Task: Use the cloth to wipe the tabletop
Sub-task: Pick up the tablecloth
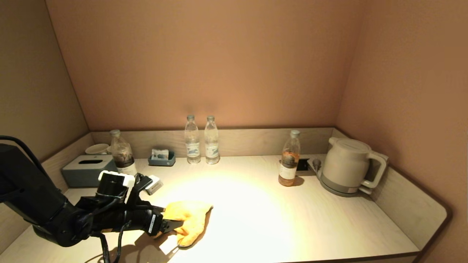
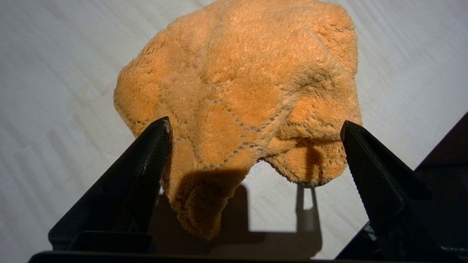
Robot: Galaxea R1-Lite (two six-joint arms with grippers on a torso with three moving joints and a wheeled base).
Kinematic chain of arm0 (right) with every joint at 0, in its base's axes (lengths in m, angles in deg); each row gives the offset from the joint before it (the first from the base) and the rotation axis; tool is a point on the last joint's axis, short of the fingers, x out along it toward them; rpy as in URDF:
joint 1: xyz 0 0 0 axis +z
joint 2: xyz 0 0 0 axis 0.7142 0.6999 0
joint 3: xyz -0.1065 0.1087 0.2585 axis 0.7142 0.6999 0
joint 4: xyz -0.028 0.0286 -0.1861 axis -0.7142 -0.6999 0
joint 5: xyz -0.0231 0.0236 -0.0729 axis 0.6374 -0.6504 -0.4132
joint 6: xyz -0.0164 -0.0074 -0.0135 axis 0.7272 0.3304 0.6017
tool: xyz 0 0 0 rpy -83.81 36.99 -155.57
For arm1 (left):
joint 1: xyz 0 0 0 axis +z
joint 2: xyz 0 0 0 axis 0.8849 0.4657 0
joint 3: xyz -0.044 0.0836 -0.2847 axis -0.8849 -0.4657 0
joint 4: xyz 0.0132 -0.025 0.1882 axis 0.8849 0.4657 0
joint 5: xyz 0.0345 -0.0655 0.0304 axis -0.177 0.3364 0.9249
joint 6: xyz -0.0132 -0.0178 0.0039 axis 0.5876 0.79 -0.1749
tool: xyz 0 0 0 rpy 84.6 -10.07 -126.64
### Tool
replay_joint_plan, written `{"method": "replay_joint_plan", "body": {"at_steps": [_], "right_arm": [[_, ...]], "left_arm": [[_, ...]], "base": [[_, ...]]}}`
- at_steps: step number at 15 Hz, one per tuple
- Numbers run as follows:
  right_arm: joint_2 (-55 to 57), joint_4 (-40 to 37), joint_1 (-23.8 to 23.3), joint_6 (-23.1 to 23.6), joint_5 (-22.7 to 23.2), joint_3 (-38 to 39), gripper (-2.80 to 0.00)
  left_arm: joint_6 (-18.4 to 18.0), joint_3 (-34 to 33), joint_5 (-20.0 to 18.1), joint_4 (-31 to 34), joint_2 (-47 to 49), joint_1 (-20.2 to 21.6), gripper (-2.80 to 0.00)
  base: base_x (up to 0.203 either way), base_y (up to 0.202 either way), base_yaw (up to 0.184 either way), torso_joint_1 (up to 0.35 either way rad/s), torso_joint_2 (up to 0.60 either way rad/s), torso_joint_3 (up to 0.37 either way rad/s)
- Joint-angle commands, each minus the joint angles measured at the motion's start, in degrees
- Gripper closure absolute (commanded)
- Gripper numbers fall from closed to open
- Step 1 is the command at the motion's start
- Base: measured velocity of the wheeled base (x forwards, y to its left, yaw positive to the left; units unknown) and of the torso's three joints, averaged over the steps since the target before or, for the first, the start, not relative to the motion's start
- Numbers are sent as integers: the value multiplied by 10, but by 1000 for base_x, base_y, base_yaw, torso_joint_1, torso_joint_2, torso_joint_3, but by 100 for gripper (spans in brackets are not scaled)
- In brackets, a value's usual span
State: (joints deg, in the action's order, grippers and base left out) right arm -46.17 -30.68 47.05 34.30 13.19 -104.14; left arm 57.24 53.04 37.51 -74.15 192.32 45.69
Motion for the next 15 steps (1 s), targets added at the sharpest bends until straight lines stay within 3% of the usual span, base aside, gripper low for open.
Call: {"method": "replay_joint_plan", "body": {"at_steps": [1,8,12,15], "right_arm": [[-23,-2,-17,30,38,-3,0],[-37,-2,-17,-8,16,20,0],[-59,-1,-16,-14,14,35,0],[-100,-1,-15,-13,19,90,0]], "left_arm": [[-3,1,-1,-2,7,-4,-280],[-13,21,2,-4,44,-14,-280],[-13,12,5,-68,66,-17,-280],[-12,10,5,-72,69,-16,-280]], "base": [[0,0,0,0,0,0],[0,0,0,0,0,0],[0,0,0,0,0,0],[0,0,0,0,0,0]]}}
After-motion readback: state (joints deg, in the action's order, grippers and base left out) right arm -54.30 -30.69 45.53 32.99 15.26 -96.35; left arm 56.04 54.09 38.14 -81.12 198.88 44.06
